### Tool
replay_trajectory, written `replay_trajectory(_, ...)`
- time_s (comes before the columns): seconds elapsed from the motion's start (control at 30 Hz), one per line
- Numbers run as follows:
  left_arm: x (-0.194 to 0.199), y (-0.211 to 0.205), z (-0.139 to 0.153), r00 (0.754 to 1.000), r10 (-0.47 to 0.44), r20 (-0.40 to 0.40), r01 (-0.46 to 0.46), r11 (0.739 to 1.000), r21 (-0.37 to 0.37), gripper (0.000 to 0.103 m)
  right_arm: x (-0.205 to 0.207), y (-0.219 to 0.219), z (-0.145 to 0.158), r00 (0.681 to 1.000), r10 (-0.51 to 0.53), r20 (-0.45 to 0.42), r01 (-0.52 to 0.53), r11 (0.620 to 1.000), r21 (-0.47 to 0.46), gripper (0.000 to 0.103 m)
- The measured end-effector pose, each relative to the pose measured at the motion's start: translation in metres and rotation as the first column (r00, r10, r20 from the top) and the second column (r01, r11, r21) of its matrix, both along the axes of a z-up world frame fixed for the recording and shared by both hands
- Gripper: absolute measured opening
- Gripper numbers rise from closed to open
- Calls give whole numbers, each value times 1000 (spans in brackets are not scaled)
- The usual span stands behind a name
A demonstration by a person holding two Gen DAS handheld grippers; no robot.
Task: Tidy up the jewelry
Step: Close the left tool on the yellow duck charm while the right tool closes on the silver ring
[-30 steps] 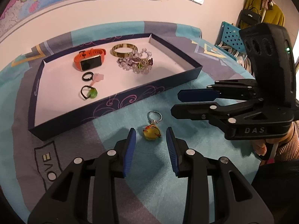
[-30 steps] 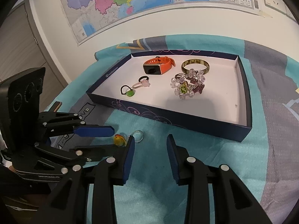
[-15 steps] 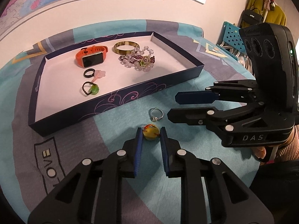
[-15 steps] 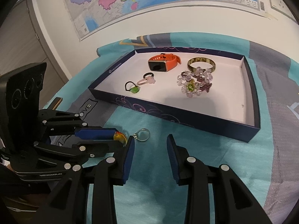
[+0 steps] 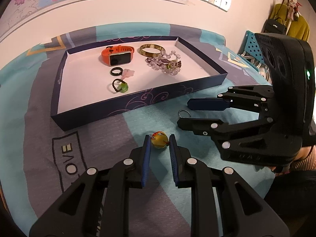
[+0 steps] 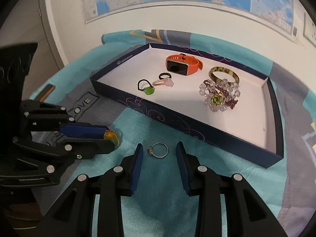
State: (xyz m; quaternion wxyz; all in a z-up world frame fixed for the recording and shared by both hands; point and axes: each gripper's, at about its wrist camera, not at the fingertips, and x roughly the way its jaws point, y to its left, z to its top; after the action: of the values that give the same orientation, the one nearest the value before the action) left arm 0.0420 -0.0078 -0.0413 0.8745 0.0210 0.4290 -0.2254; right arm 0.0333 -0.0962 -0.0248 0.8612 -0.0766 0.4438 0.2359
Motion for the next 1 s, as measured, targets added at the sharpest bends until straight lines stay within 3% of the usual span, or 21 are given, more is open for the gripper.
replay_trajectory(0.17, 0, 1, -1, 1000, 5, 3, -5, 1000, 1, 19, 1, -3, 0, 1000, -6, 0, 6, 1000, 4, 20)
replay_trajectory(1.0, 1, 2, -3, 1000, 12, -3, -12, 1000, -8, 19, -8, -25, 5, 999, -41, -19, 43, 993, 108, 20)
